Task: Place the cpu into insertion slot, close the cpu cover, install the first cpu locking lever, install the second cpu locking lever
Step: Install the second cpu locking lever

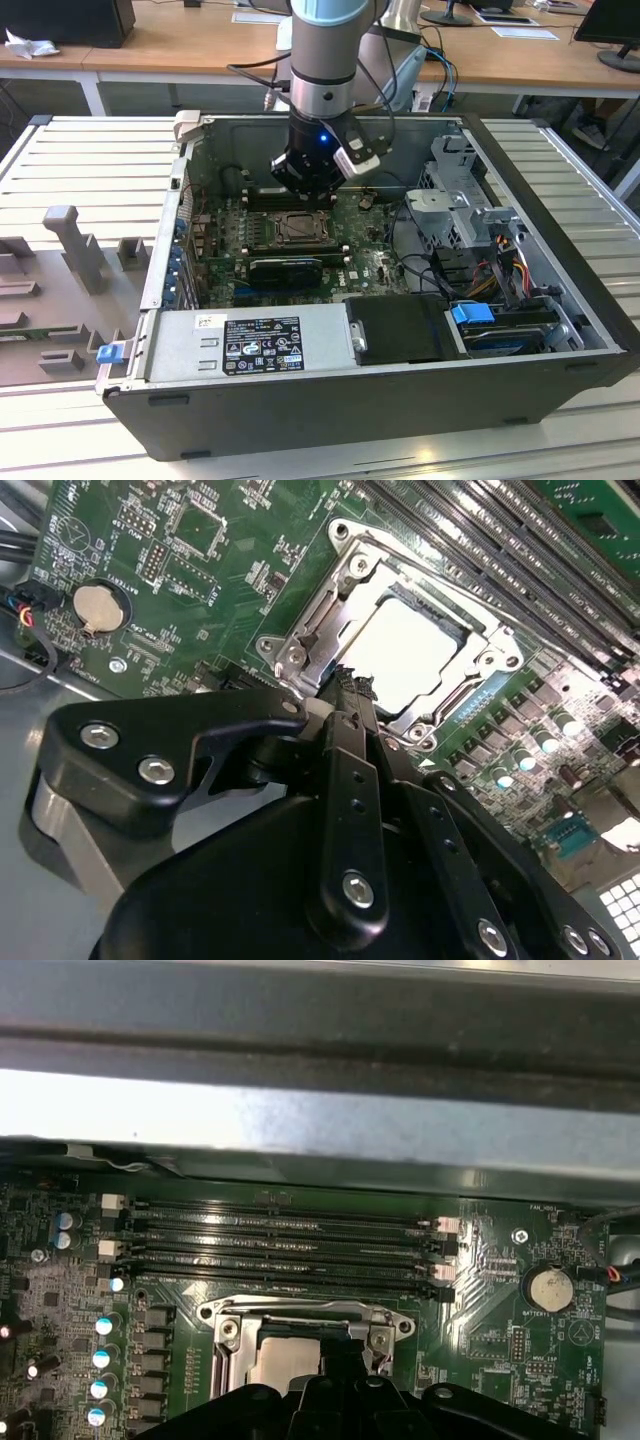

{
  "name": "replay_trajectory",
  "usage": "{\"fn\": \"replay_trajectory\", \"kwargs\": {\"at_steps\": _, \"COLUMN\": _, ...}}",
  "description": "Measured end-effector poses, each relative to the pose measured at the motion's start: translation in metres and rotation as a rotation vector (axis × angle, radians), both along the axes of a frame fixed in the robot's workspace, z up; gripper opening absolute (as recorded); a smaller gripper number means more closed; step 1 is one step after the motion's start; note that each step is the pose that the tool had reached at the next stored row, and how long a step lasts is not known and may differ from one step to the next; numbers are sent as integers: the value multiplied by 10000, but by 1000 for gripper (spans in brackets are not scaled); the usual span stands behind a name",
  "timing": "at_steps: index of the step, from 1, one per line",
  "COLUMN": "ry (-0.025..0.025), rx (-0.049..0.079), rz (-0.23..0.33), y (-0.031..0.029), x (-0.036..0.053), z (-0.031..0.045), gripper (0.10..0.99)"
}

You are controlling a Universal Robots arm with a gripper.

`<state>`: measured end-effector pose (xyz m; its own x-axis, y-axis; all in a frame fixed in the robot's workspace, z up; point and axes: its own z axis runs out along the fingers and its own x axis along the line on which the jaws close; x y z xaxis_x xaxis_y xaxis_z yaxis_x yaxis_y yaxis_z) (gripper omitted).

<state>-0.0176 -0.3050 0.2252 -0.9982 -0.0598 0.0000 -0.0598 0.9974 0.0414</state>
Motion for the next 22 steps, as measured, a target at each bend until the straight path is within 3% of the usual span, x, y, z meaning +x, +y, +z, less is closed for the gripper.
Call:
{"fn": "replay_trajectory", "kwargs": {"at_steps": 4, "ry": -1, "rx": 0, "rz": 0, "y": -35, "x": 0, "z": 2, "gripper": 106}}
{"fn": "replay_trajectory", "kwargs": {"at_steps": 7, "ry": 0, "rx": -2, "rz": 0, "y": -39, "x": 0, "z": 51, "gripper": 106}}
{"fn": "replay_trajectory", "kwargs": {"at_steps": 9, "ry": 0, "rx": -3, "rz": 0, "y": -40, "x": 0, "z": 127, "gripper": 106}}
{"fn": "replay_trajectory", "kwargs": {"at_steps": 11, "ry": -1, "rx": 0, "rz": 1, "y": -56, "x": 0, "z": 131, "gripper": 106}}
{"fn": "replay_trajectory", "kwargs": {"at_steps": 17, "ry": 4, "rx": -2, "rz": 1, "y": -283, "x": -1, "z": 129, "gripper": 106}}
{"fn": "replay_trajectory", "kwargs": {"at_steps": 18, "ry": 29, "rx": -2, "rz": 0, "y": -346, "x": -1, "z": 120, "gripper": 106}}
{"fn": "replay_trajectory", "kwargs": {"at_steps": 20, "ry": 138, "rx": 73, "rz": 0, "y": -453, "x": -1, "z": 93, "gripper": 106}}
{"fn": "replay_trajectory", "kwargs": {"at_steps": 22, "ry": 149, "rx": 247, "rz": 2, "y": -523, "x": -1, "z": 83, "gripper": 106}}
